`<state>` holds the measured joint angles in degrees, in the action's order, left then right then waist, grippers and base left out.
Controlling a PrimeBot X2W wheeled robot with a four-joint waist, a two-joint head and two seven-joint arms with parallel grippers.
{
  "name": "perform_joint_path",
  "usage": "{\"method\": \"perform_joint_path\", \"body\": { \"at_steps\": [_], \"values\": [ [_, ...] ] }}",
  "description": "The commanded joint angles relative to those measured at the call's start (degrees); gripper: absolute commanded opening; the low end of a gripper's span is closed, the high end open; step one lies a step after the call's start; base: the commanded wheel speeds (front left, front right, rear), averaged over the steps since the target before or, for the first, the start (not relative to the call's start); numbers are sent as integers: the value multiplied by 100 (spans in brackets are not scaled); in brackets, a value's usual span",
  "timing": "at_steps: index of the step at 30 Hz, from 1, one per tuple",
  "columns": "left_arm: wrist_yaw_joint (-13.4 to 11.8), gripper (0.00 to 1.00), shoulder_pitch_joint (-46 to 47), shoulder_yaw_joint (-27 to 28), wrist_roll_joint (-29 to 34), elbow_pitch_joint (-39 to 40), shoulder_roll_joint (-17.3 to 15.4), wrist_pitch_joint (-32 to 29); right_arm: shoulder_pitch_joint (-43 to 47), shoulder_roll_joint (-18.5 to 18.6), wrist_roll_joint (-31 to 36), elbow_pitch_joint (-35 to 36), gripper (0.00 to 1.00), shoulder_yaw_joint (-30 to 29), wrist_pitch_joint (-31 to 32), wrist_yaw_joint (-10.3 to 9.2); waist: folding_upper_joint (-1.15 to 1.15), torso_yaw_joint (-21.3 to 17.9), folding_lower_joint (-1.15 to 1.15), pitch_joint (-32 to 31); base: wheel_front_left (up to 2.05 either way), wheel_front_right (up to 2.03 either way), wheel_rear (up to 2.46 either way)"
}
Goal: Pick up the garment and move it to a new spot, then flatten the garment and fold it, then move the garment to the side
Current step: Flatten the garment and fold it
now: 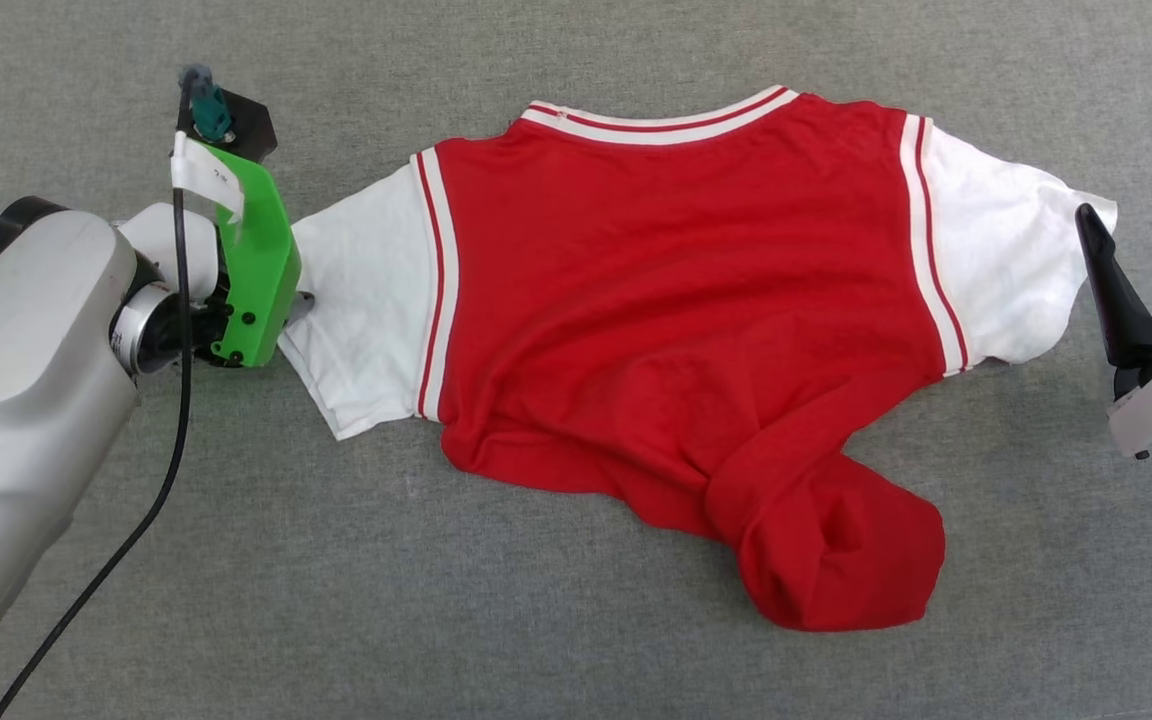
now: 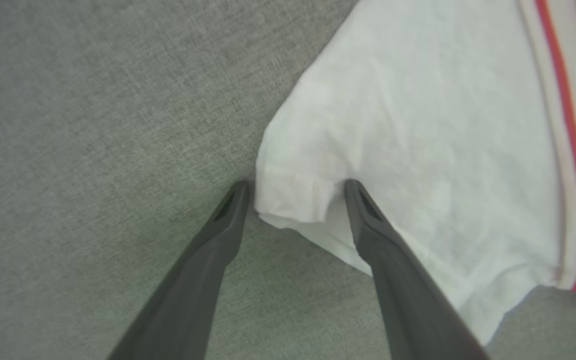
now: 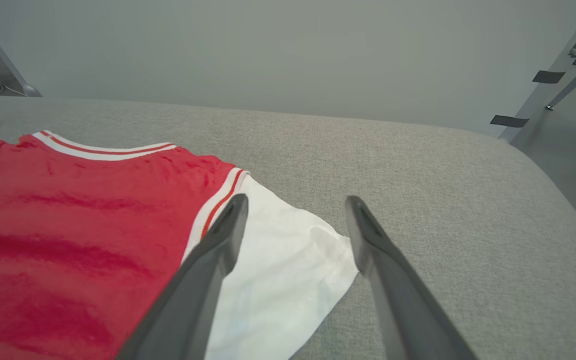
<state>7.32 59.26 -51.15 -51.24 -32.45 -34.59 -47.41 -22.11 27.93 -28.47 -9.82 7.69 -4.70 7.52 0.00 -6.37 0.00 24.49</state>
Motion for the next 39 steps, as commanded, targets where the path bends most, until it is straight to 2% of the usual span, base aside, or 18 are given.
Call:
{"method": "perform_joint_path", "body": {
  "at_steps": [1,7,15,21,26,30,33,39],
  "values": [
    [16,0,-173,-204,-87,-92,1,-8,-53,47,-31,-16,100,9,9,-3,0,12,0,0,0,0,0],
    [16,0,-53,-360,-233,-41,-106,663,-160,199,-96,-84,100,14,-32,-3,0,95,0,-177,0,0,0],
    [16,0,-10,-129,-350,288,-440,1923,-449,743,-242,51,100,-107,423,-3,0,267,0,-472,0,0,0],
    [-17,0,-133,-58,-257,697,-712,2345,-809,1230,-893,258,100,218,1788,-3,0,421,0,-498,0,0,0],
    [-164,0,-278,-63,-170,1129,-793,2521,-1216,1691,-1600,126,100,689,3478,-3,0,558,0,-388,0,0,0],
    [-278,0,-284,-67,-88,1376,-743,2635,-1595,1871,-1841,-188,100,992,4684,-3,0,680,0,-239,0,0,0],
    [-332,0,-242,-69,-34,1515,-674,2700,-1861,1836,-1812,-423,100,1194,5171,-3,0,773,0,-100,0,0,0],
    [-365,0,-99,-42,34,1661,-592,2791,-2237,1573,-1708,-905,100,1385,5294,-3,0,921,0,184,0,0,0]
  ]
}}
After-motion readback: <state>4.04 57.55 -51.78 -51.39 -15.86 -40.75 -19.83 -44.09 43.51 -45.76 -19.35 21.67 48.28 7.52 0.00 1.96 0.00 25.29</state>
